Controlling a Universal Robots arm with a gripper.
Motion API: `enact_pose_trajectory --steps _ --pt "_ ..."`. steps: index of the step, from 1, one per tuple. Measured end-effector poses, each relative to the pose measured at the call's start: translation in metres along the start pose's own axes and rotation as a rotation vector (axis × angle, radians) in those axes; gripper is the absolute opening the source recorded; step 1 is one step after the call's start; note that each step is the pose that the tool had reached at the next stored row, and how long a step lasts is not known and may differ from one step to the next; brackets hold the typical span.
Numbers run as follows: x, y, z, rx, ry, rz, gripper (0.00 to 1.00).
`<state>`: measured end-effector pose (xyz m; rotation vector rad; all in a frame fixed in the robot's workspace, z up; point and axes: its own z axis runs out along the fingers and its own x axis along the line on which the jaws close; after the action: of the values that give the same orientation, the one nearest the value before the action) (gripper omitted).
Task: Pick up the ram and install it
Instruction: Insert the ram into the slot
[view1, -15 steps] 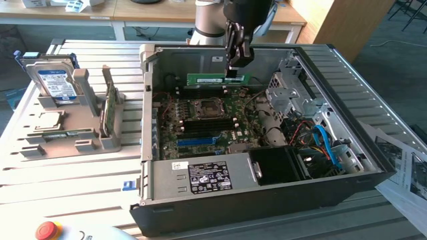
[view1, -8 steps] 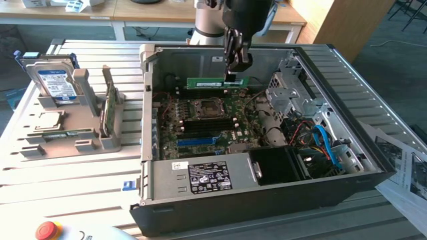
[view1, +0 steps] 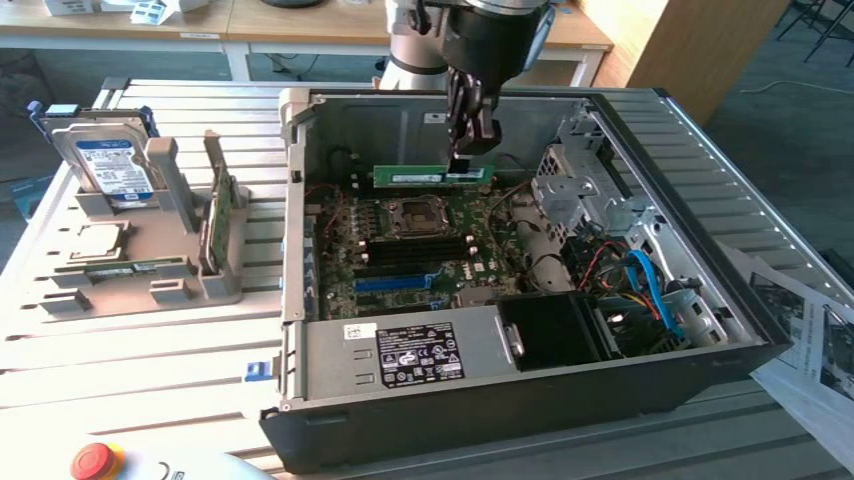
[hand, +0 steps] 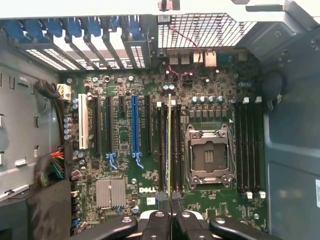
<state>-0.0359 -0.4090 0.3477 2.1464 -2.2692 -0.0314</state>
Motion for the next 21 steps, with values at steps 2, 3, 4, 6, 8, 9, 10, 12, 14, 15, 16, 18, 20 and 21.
enact_pose_trajectory --steps 2,3,4,6,8,9,10,12,14,15,16,18,20,21 --pt "0.001 -0.0001 0.0031 0.0000 0.0000 0.000 0.12" --pt "0.001 -0.0002 0.0047 0.0000 0.0000 0.000 0.12" --pt "0.001 -0.0002 0.0063 0.0000 0.0000 0.000 0.12" --pt "0.001 -0.0004 0.0097 0.0000 -0.0001 0.000 0.12" --pt "0.001 -0.0004 0.0130 0.0000 -0.0001 0.000 0.12" --pt "0.001 -0.0004 0.0146 0.0000 0.0000 0.000 0.12" --pt "0.001 -0.0004 0.0163 0.0000 0.0000 0.000 0.12" --pt "0.001 -0.0001 0.0200 0.0000 0.0001 0.000 0.12" --pt "0.001 0.0001 0.0236 0.0001 -0.0001 0.000 0.12" --pt "0.001 0.0001 0.0252 0.0000 0.0000 0.000 0.12" --pt "0.001 0.0001 0.0268 0.0000 0.0000 0.000 0.12" --pt "0.001 0.0002 0.0300 0.0001 -0.0001 0.000 0.12" --pt "0.001 0.0003 0.0334 0.0000 -0.0001 0.000 0.12" --pt "0.001 0.0003 0.0351 0.0000 0.0000 0.000 0.12"
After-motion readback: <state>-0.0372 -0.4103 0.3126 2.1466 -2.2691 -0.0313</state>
